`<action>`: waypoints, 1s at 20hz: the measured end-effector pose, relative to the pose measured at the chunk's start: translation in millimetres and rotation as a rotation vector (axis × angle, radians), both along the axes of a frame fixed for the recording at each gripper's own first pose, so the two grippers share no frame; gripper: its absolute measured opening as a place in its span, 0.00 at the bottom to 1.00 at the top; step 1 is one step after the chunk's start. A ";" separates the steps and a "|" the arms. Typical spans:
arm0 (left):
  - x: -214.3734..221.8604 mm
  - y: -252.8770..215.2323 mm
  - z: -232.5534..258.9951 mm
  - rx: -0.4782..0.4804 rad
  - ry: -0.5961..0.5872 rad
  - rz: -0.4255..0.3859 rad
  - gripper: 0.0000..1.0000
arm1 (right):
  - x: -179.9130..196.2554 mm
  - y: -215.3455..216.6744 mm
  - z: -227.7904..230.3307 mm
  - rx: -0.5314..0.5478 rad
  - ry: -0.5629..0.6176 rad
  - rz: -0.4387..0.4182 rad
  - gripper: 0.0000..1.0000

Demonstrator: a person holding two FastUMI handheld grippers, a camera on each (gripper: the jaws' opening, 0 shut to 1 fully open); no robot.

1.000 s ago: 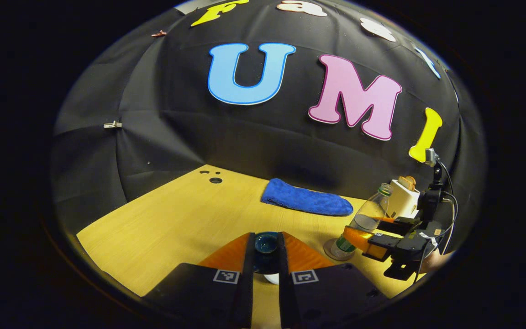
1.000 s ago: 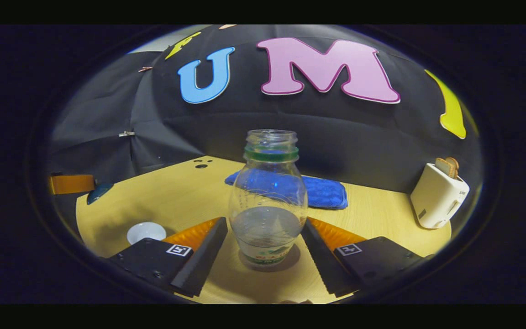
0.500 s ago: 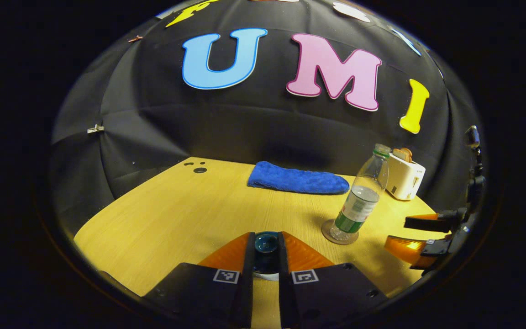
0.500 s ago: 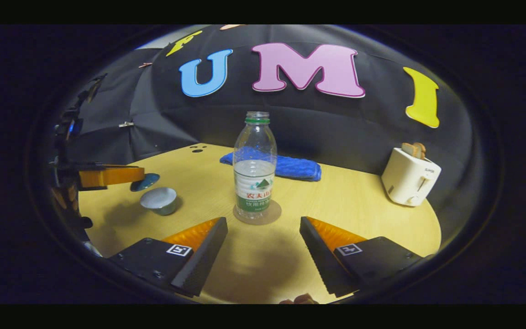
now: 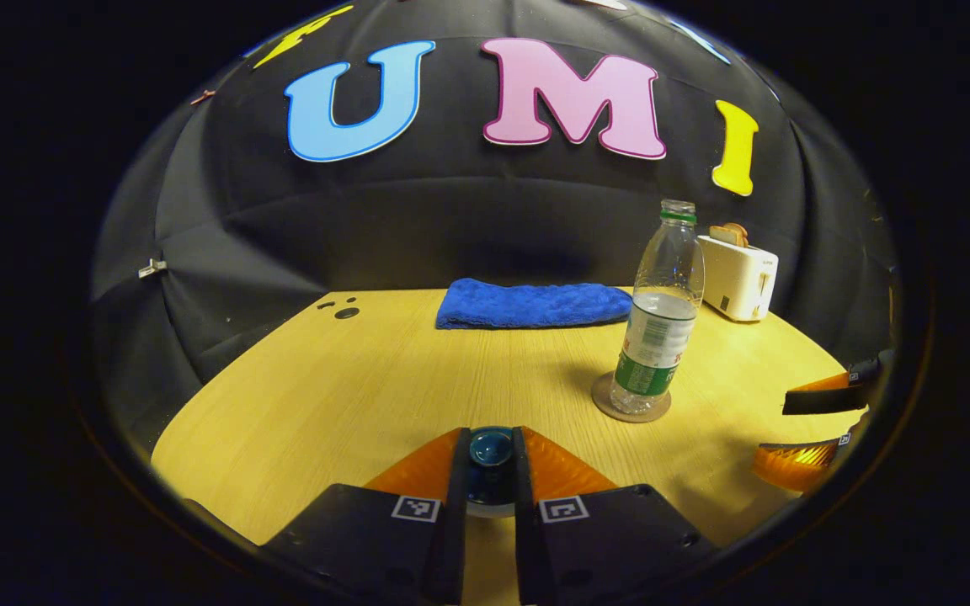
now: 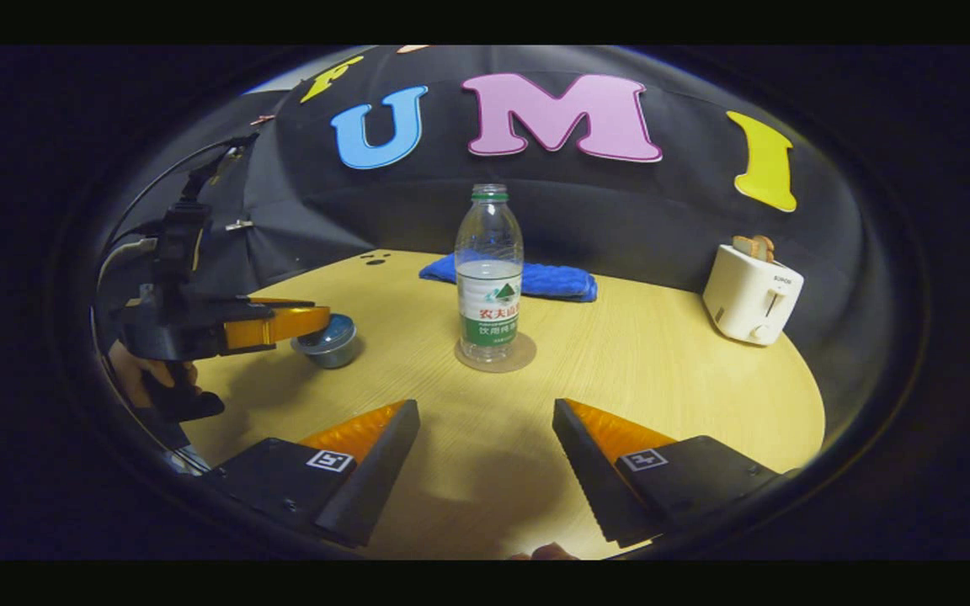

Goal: Open the teacup lid with one hand, grasp the water bottle and pour water into the teacup with the other hand; after pouring, place the water bottle on the coaster and then close the teacup lid.

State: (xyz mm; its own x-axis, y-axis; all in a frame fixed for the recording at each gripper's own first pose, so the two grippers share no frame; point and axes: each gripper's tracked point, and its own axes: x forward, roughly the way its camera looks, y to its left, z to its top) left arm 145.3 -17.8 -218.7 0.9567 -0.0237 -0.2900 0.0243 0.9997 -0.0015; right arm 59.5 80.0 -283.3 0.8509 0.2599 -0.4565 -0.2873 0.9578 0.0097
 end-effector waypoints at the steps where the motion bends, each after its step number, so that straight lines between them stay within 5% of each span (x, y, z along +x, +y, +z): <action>1: -0.7 -1.8 -3.4 -0.002 0.007 -0.006 0.29 | -1.0 0.8 0.9 0.001 0.000 0.000 0.99; 5: -0.8 -1.4 -7.4 0.028 0.006 -0.008 0.27 | -2.4 2.1 1.3 0.004 0.006 -0.002 0.98; 9: -1.7 -2.0 -4.1 0.049 -0.001 -0.010 0.38 | -4.3 -1.0 3.5 -0.002 0.006 -0.009 0.99; 14: -17.6 2.2 18.9 0.043 -0.033 0.005 0.95 | -3.5 -7.2 29.3 0.003 -0.020 -0.029 0.98; 20: -73.8 13.0 102.2 0.042 -0.116 0.035 0.97 | -7.6 -25.6 112.0 0.030 -0.126 -0.061 0.98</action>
State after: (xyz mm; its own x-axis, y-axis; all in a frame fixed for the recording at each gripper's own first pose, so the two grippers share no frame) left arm 71.4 -4.8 -116.5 0.9839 0.0205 -0.1775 -0.0135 0.9991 0.0410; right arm 51.9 54.3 -171.4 0.9157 0.2177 -0.3377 -0.2292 0.9734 0.0058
